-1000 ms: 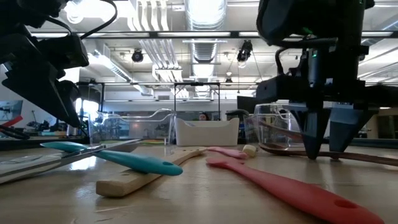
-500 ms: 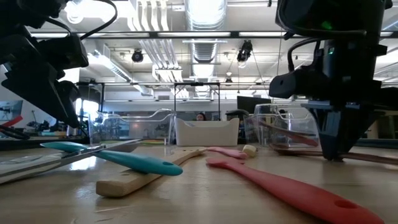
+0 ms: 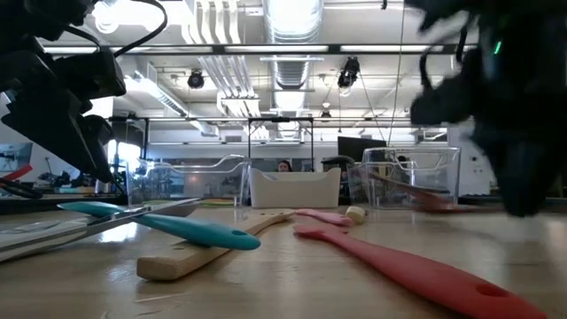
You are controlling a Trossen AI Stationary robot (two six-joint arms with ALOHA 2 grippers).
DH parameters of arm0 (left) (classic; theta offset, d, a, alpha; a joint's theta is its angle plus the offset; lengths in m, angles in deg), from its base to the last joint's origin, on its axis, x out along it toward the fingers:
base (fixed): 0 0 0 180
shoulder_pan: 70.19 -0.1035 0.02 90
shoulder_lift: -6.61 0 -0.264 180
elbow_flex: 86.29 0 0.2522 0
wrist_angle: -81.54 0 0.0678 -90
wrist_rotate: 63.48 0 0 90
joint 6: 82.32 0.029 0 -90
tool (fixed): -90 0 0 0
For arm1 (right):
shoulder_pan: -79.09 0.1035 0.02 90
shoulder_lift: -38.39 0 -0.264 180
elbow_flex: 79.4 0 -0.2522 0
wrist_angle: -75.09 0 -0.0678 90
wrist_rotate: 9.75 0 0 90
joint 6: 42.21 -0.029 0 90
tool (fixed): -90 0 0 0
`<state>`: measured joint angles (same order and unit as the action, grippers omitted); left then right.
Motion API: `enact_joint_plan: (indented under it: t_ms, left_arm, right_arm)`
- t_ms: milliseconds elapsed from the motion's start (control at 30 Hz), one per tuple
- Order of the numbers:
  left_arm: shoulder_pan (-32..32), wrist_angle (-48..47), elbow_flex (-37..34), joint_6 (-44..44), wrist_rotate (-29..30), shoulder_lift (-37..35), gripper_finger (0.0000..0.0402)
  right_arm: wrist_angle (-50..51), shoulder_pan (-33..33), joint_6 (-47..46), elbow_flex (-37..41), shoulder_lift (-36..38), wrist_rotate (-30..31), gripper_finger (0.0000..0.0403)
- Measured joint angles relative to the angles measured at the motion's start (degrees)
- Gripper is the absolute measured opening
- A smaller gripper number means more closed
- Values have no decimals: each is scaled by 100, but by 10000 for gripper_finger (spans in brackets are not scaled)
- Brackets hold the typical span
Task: Pick & Place Kitchen Items
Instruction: Put the brown ladle into the right transparent bin
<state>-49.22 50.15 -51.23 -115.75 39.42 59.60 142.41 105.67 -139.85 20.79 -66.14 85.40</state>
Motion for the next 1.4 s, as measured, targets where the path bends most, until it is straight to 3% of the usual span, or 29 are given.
enact_joint_plan:
  t_ms: [300, 467, 700, 1067, 1300, 1400]
  left_arm:
    - [2, 3, 0, 2, 0, 0, 236]
    - [1, 4, 0, 2, 0, 0, 236]
    - [2, 22, 0, 2, 2, 0, 236]
    - [0, 52, 0, 44, 4, 0, 236]
    - [1, 48, 0, 52, 4, 0, 236]
    - [1, 47, 0, 50, 7, 0, 236]
  right_arm:
    - [1852, 57, 317, -1154, 108, 570, 15]
    - [3138, -254, 555, -1765, 367, 1399, 15]
    - [3239, -1263, 1734, -1817, 1407, 2409, 15]
    - [1040, -3729, 5025, -1146, 2404, 2946, 15]
    - [-757, -5154, 6618, -307, 2303, 1824, 15]
    - [-1189, -5607, 6978, -22, 2156, 1624, 15]
